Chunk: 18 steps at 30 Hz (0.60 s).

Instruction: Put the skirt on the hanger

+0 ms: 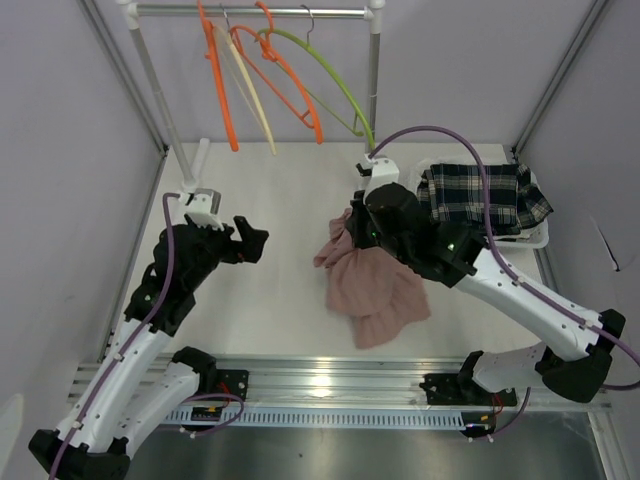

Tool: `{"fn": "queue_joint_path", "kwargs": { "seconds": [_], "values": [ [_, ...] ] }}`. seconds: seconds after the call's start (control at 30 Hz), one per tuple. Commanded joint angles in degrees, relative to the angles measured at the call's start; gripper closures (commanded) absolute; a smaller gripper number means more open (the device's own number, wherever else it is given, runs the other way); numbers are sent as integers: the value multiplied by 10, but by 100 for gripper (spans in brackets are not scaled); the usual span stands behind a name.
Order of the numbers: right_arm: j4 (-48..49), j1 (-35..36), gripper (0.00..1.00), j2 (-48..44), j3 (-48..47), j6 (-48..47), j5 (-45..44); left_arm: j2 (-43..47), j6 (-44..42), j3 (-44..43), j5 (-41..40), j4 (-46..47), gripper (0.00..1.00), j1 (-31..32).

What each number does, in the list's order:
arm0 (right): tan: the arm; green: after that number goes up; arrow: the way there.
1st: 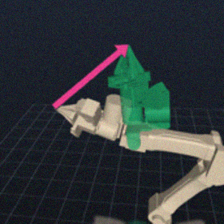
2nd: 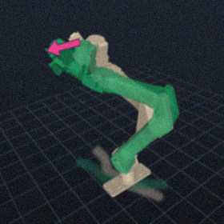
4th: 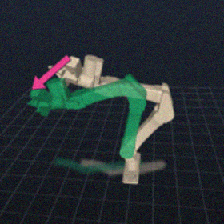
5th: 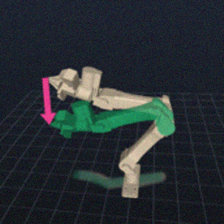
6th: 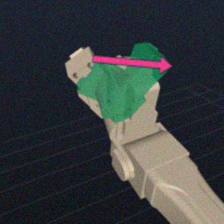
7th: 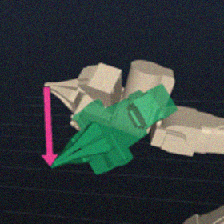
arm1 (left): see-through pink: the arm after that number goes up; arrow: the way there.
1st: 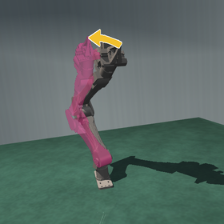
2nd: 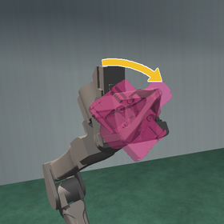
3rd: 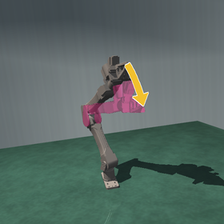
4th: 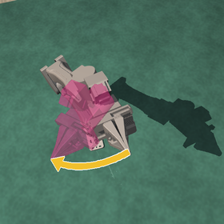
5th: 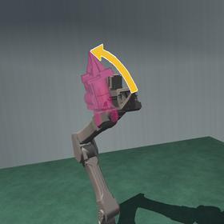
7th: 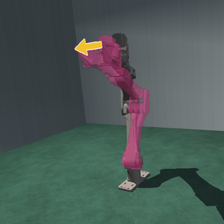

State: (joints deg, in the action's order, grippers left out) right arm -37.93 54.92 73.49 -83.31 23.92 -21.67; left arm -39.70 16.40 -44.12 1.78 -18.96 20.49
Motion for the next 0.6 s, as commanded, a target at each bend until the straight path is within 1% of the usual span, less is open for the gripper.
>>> {"fn": "queue_joint_path", "kwargs": {
  "seconds": [0.0,0.13,0.23,0.37,0.47,0.57],
  "values": [
    [16,25,100,19,-63,3,-22,3,55,18,64,28,7,-2],
    [34,41,100,37,-70,12,-4,-3,113,65,111,76,13,2],
    [36,46,100,50,-78,17,-3,-12,143,99,115,107,17,21],
    [32,46,100,55,-91,16,-9,-16,166,133,119,130,19,32],
    [26,46,100,61,-99,13,-13,-7,184,151,136,146,21,32],
    [22,46,100,67,-104,12,-16,8,203,164,144,152,22,32]
  ]
}}
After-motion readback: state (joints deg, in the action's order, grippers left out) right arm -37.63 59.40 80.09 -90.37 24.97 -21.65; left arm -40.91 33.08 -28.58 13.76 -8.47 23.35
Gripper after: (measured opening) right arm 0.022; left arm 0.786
